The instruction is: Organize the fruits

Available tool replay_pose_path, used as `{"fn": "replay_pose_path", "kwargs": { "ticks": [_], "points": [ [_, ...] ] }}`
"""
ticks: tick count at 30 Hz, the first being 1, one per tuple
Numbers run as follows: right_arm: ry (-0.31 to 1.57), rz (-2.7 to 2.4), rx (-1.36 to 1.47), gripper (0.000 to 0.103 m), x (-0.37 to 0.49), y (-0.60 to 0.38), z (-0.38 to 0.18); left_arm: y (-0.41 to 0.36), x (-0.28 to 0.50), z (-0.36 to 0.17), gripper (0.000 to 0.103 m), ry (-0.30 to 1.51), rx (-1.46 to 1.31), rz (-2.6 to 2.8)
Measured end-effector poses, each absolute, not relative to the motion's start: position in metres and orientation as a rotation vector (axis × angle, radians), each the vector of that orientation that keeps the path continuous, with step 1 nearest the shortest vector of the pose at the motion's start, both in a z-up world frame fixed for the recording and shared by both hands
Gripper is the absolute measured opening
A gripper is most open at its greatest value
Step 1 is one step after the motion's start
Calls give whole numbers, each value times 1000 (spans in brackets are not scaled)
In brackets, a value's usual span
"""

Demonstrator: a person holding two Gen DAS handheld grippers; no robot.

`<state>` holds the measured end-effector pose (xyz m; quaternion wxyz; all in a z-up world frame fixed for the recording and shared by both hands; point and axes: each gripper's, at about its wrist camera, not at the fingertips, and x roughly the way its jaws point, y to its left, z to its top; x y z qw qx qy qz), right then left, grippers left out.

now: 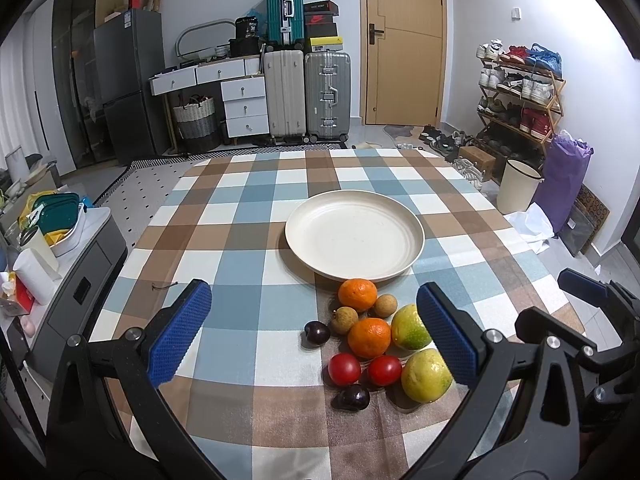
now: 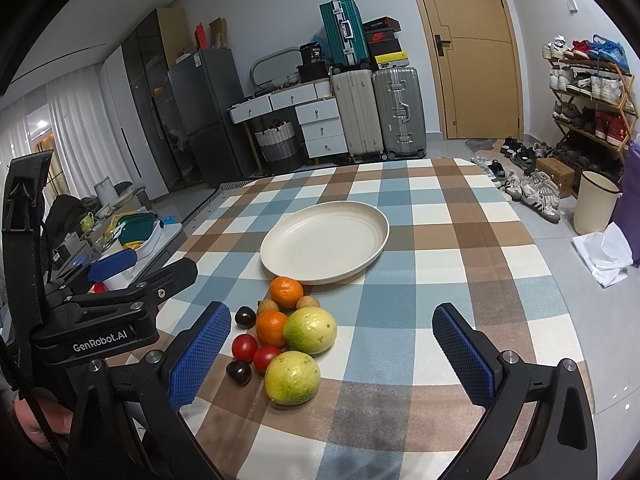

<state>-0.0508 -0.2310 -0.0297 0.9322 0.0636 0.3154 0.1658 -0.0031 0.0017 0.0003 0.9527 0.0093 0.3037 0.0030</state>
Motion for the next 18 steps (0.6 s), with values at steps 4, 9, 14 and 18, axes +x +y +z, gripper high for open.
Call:
{"fn": "replay_pose_path", "kwargs": {
  "ticks": [4, 9, 14, 18],
  "points": [
    [646, 339, 130, 103, -51, -231, -30, 1, -3, 0, 102, 619, 20, 6],
    [649, 341, 128, 103, -54, -225, -31, 3, -4, -4, 103, 620, 16, 12],
    [657, 354, 128, 103, -55, -224, -31, 8, -4, -6, 103, 625, 8, 23],
    [674, 362, 125, 103, -53, -225, -36, 14, -3, -9, 102, 633, -3, 29]
  ]
}}
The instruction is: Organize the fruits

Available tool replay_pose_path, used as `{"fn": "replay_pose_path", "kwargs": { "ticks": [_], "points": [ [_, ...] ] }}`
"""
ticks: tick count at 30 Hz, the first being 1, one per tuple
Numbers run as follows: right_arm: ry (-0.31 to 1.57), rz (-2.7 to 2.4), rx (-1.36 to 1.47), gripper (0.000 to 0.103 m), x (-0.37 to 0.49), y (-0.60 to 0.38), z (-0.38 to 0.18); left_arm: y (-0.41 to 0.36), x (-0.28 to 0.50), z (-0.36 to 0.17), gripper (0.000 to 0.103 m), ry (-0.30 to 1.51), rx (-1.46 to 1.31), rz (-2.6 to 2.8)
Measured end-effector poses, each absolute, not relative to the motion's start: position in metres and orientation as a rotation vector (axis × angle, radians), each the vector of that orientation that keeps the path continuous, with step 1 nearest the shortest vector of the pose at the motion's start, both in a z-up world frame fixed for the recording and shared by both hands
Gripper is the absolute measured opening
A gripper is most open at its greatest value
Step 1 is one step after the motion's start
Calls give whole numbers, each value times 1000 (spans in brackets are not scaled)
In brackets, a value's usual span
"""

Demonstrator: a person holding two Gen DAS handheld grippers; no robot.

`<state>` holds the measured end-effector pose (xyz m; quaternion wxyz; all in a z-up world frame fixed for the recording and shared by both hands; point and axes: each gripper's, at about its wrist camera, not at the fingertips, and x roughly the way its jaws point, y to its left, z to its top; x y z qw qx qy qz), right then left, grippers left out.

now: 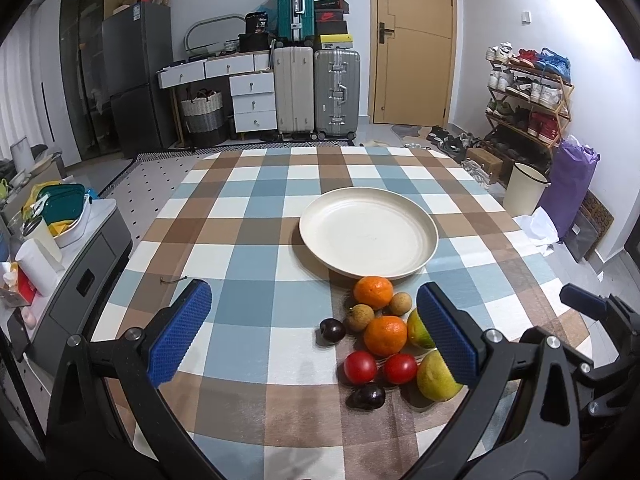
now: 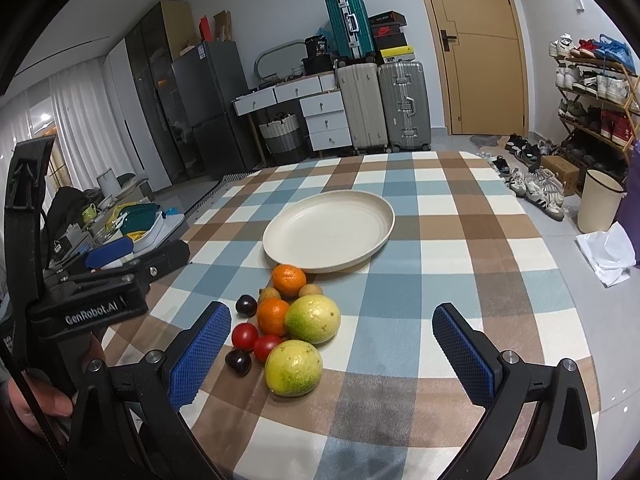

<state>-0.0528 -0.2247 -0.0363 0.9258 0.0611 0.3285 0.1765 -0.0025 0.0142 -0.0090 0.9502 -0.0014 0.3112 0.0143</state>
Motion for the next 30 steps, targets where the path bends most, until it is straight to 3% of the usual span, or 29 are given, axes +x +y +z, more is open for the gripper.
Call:
{"fn": "replay_pose_path", "kwargs": {
  "ticks": [30],
  "points": [
    [827, 468, 88, 103, -33, -198, -108, 40, -5, -24, 102, 606, -37, 10]
  ]
}}
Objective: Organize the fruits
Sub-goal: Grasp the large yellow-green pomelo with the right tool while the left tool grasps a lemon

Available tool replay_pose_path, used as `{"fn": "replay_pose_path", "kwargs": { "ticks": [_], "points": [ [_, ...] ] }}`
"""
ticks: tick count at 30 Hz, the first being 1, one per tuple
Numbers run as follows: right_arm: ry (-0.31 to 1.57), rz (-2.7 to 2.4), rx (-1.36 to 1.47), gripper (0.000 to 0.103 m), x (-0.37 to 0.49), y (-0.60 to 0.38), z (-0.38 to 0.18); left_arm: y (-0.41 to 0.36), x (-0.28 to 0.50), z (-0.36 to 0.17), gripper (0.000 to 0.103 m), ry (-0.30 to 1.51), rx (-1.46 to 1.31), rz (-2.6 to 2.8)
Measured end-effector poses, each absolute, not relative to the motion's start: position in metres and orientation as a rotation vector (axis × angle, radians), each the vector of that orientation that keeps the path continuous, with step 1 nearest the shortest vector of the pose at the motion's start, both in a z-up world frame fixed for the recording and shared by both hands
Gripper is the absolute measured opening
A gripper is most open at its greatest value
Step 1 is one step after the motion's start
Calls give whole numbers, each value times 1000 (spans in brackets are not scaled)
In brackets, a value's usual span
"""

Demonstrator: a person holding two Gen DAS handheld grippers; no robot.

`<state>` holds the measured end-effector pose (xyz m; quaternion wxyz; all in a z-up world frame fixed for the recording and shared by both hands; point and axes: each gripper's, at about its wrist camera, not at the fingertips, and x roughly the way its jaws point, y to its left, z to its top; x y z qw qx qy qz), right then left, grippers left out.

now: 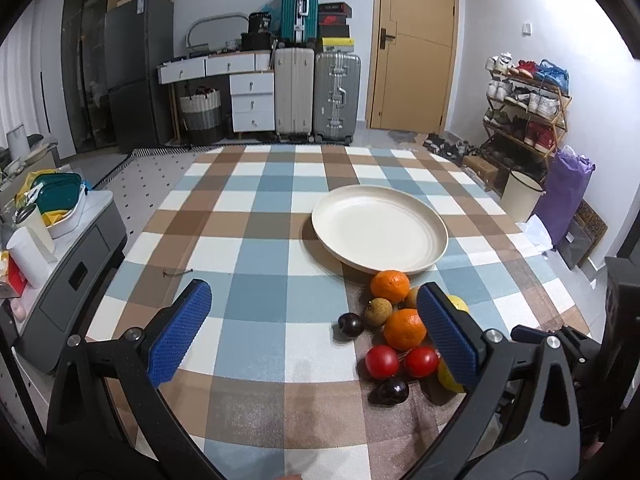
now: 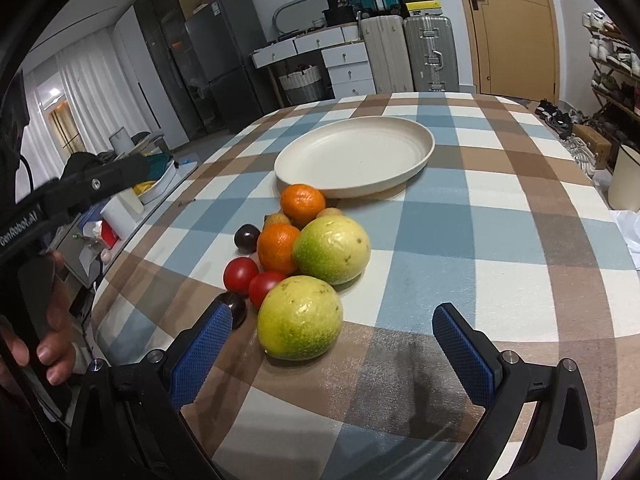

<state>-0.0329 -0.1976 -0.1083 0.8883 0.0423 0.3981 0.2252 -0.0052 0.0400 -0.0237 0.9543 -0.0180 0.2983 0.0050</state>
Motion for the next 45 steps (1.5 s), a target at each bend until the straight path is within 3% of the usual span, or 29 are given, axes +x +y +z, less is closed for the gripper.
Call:
{"fn": "replay_pose_path", "kwargs": {
  "ticks": [4, 7, 11, 14, 30, 45],
  "points": [
    [840, 484, 91, 99, -31, -194, -113, 44, -7, -24, 102, 595, -44, 5],
    [874, 499, 85, 80, -28, -190, -118, 49, -5, -26, 102, 610, -63, -2],
    [890, 513, 85, 72, -26, -187, -123, 54, -2, -30, 102, 627, -86, -6],
    [881, 559, 95, 52, -28, -185, -123, 59, 1, -33, 102, 641, -98, -11],
    [851, 560, 120, 50, -32, -193, -122, 107, 22, -66, 102, 778, -274, -61],
    [818, 553, 143, 50, -34, -201, -119, 91, 32, -82, 102, 837, -281, -121]
  ]
}}
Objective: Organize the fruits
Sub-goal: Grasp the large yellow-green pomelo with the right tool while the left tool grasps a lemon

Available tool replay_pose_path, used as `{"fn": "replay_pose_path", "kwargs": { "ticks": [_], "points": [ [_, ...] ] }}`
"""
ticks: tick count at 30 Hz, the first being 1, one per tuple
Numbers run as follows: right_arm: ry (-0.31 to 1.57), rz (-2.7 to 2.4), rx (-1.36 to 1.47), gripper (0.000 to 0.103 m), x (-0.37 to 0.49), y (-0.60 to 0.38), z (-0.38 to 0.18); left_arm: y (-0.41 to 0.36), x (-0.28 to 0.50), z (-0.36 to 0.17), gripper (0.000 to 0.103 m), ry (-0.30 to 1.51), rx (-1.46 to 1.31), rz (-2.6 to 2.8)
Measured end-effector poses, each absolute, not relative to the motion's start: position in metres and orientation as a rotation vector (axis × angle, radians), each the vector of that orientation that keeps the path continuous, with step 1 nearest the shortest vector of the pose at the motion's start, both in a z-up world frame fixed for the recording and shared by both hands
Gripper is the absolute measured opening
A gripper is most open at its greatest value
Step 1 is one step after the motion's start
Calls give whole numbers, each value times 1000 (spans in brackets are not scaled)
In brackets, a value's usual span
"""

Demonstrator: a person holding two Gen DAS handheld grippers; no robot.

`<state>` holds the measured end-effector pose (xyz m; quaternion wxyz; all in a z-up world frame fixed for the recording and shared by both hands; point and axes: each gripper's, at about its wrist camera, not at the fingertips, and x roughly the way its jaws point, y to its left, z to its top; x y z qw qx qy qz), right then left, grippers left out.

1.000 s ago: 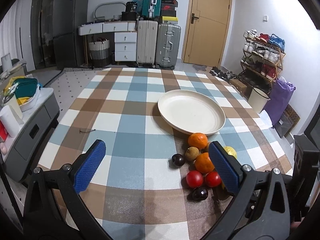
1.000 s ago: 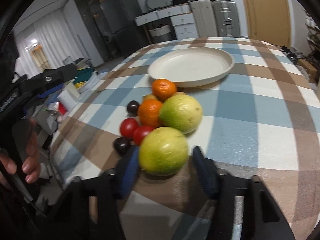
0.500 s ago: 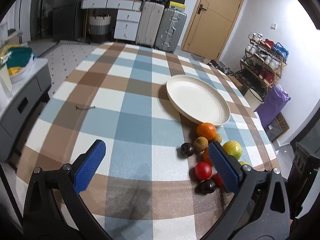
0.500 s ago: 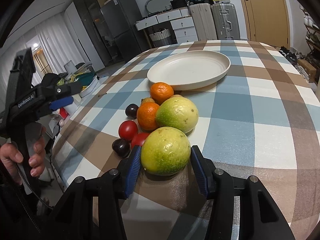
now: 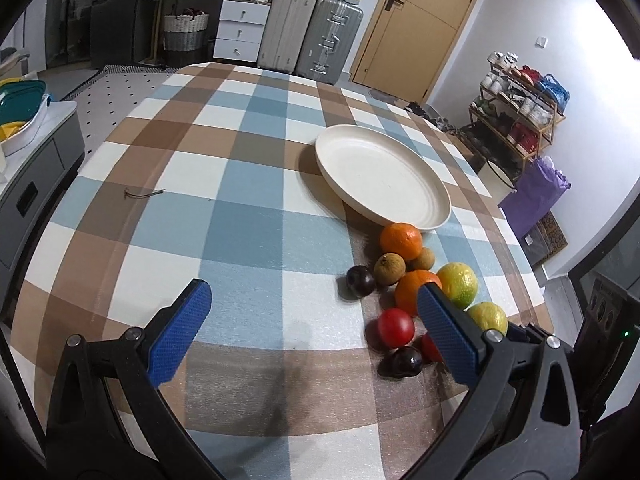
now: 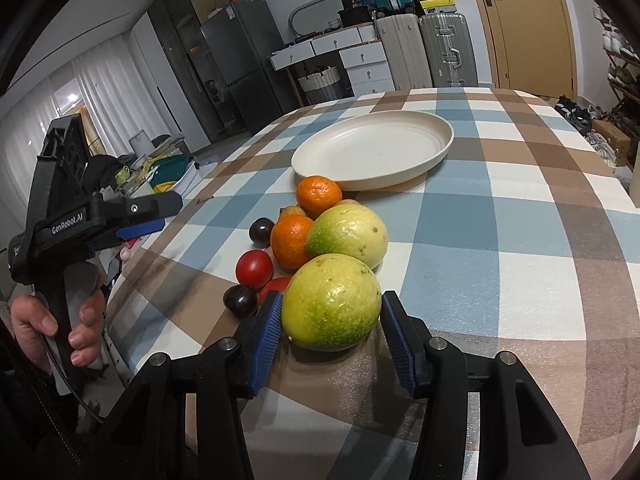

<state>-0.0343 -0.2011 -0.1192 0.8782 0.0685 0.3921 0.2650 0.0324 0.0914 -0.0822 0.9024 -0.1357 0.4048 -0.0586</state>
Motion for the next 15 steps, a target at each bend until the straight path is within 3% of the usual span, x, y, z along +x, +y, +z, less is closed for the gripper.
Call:
{"fn": "replay_pose_path", "kwargs": {
  "ticks": [15],
  "points": [
    [776, 507, 234, 50, -35, -238, -119, -6, 53, -67, 102, 875, -63, -373]
  ]
}}
